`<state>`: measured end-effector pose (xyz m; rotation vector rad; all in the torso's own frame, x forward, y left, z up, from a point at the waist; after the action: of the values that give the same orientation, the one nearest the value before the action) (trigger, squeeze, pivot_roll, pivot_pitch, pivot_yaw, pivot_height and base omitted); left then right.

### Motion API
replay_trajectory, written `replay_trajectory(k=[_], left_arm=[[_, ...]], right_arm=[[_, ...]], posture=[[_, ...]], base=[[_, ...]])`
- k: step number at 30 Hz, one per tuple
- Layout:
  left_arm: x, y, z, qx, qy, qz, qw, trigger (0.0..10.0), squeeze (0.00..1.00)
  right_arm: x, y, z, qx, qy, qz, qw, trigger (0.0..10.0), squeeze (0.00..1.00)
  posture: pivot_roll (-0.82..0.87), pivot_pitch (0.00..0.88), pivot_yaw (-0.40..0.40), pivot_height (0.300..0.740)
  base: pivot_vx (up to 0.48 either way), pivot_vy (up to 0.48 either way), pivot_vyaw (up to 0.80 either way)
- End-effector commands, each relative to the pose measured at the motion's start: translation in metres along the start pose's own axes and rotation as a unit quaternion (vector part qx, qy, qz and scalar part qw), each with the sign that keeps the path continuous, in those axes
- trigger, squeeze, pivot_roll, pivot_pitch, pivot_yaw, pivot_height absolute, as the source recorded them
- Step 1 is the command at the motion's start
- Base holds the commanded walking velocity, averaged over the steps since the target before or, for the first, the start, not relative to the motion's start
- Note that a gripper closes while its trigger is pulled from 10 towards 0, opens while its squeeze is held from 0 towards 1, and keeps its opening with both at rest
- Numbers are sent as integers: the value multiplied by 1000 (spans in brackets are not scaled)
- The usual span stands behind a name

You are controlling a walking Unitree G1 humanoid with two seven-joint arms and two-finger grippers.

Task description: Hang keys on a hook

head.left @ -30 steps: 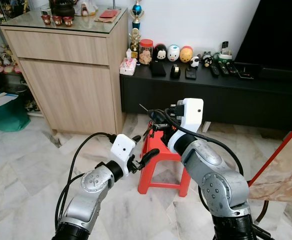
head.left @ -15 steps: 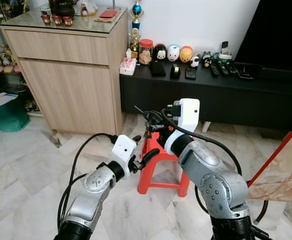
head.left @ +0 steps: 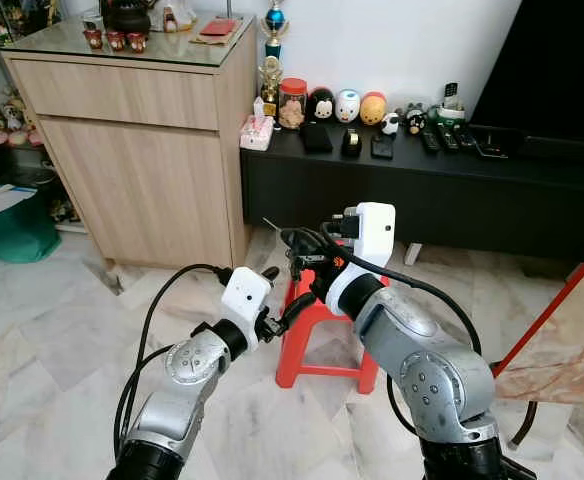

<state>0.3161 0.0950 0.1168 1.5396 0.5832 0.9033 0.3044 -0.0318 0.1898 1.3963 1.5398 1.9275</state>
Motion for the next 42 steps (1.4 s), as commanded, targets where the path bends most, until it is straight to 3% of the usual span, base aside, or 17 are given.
replay_trajectory(k=[1,2,9,10,11,12,42], left_arm=[[4,2,3,-3,6,7,1000,10000,0],[4,2,3,-3,6,6,1000,4627,0],[5,1,2,-4,12,3,1000,4353,0],[5,1,2,-4,13,2,1000,2000,0],[5,1,2,-5,13,2,1000,2000,0],[6,1,3,-5,13,2,1000,0,0],[7,1,0,-8,15,-5,1000,0,0]], right_arm=[[7,4,-2,-12,10,6,1000,10000,0],[8,4,-2,-12,10,7,1000,10000,0],[8,3,-2,-12,12,14,1000,10000,0],[8,3,-2,-12,12,15,1000,10000,0],[8,3,-2,-12,12,15,1000,10000,0],[8,3,-2,-12,12,15,1000,10000,0],[7,2,-1,-10,7,23,1000,10000,0]], posture=[[10,0,-112,740],[11,0,-112,740],[12,0,-113,740],[13,0,-113,740],[13,0,-113,740],[13,0,-113,740],[17,0,-116,740]], base=[[0,0,0],[0,0,0],[0,0,0],[0,0,0],[0,0,0],[0,0,0],[0,0,0]])
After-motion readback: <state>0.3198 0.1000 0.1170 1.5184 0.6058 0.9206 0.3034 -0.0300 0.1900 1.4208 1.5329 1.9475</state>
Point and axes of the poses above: a point about 5 cm out from each wrist's last joint towards the gripper, its own z axis pointing out of the wrist towards the gripper, its own y axis along the axis of the wrist's last joint, x = y × z, the point moved 2 cm from there along z, pointing out of the wrist towards the gripper, and after that the axes turned 4 degrees about z, right-handed, at the moved point
